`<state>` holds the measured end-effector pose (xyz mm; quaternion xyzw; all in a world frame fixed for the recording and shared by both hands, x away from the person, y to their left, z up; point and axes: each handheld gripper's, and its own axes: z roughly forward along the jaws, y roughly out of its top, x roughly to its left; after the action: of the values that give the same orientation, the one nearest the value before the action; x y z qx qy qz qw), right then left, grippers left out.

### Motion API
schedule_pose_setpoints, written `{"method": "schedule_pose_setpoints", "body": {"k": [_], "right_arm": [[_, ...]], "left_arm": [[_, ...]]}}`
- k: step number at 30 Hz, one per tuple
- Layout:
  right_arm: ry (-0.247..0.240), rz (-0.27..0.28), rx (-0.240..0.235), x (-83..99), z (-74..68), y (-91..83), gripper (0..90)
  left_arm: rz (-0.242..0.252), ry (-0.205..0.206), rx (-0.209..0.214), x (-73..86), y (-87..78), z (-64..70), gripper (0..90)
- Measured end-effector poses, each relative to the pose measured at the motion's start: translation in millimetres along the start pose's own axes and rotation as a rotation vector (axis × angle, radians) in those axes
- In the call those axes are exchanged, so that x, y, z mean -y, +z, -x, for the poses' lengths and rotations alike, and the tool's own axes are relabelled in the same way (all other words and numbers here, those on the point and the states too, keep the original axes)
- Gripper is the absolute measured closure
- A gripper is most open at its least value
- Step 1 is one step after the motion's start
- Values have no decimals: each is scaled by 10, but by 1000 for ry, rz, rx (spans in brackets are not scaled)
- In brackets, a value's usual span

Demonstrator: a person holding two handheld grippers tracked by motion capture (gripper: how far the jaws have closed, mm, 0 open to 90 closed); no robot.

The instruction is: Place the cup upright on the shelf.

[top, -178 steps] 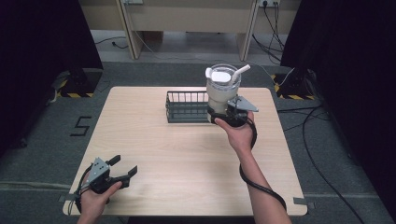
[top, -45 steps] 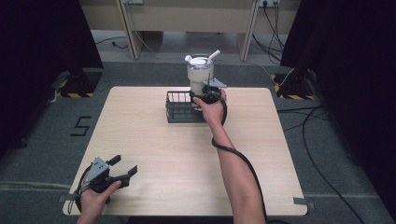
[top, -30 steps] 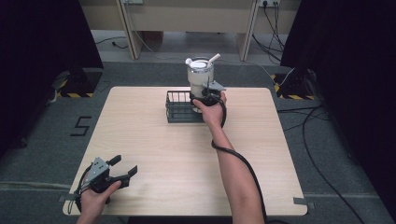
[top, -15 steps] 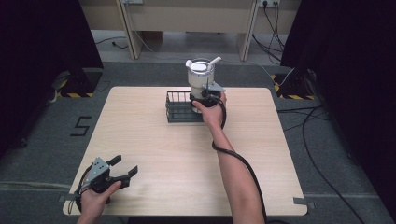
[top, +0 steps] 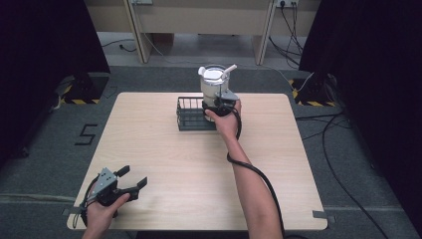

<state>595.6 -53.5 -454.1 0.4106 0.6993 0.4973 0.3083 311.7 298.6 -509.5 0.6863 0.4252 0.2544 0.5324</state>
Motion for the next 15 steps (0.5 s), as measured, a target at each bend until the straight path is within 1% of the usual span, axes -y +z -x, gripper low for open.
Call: {"method": "schedule_pose_setpoints", "body": {"k": [5,7,9,12,14,15], "right_arm": [[5,-2,3,1,-7,-13,109],[0,3,9,4,-8,-16,108],[7,4,12,5,-17,-24,108],[3,12,14,7,-14,-36,108],[16,12,15,11,-20,-47,108],[13,16,14,12,-19,-51,108]], "left_arm": [[1,0,2,0,3,3,145],[1,0,1,-1,2,2,145],[1,0,1,-1,2,0,145],[1,1,2,-1,3,0,145],[1,1,2,-1,3,1,145],[1,1,2,-1,3,1,145]]}}
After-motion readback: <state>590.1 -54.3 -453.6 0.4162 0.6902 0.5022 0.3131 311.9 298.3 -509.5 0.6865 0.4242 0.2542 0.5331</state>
